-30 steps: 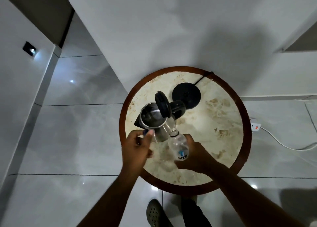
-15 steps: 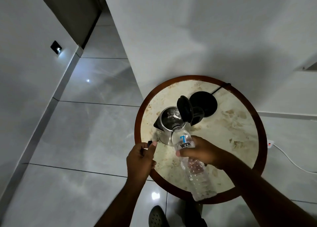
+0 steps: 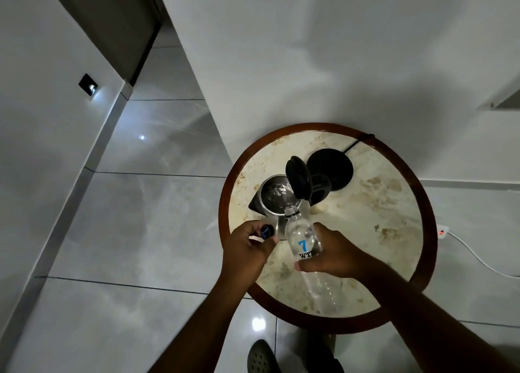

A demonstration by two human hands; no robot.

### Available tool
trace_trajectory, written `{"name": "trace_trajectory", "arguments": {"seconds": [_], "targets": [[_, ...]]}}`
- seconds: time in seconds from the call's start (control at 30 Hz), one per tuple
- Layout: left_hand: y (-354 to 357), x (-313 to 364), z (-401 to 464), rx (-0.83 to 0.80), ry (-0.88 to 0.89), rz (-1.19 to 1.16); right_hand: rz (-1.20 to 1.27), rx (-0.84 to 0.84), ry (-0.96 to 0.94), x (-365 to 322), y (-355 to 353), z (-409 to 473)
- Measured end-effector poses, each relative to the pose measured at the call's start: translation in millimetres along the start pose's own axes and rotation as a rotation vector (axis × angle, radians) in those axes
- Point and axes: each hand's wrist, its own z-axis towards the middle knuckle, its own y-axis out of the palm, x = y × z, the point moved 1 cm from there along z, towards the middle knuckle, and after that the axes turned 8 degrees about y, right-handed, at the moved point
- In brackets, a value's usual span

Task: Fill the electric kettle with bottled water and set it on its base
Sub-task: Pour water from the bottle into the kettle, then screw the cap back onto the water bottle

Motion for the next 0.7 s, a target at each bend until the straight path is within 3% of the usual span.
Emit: {"name": "trace_trajectory", "arguments": {"seconds": [0.17, 0.4, 0.7], "targets": [[30, 23, 9, -0.091, 0.183, 0.125, -0.07, 0.165, -0.045, 23, 3, -3], [87, 61, 15, -0.273, 0.468, 0.412, 0.047, 0.45, -0.07, 62, -11, -3], [149, 87, 4, -0.39, 0.651, 0.945, 0.093, 0.6, -0.056, 97, -19, 1]]}}
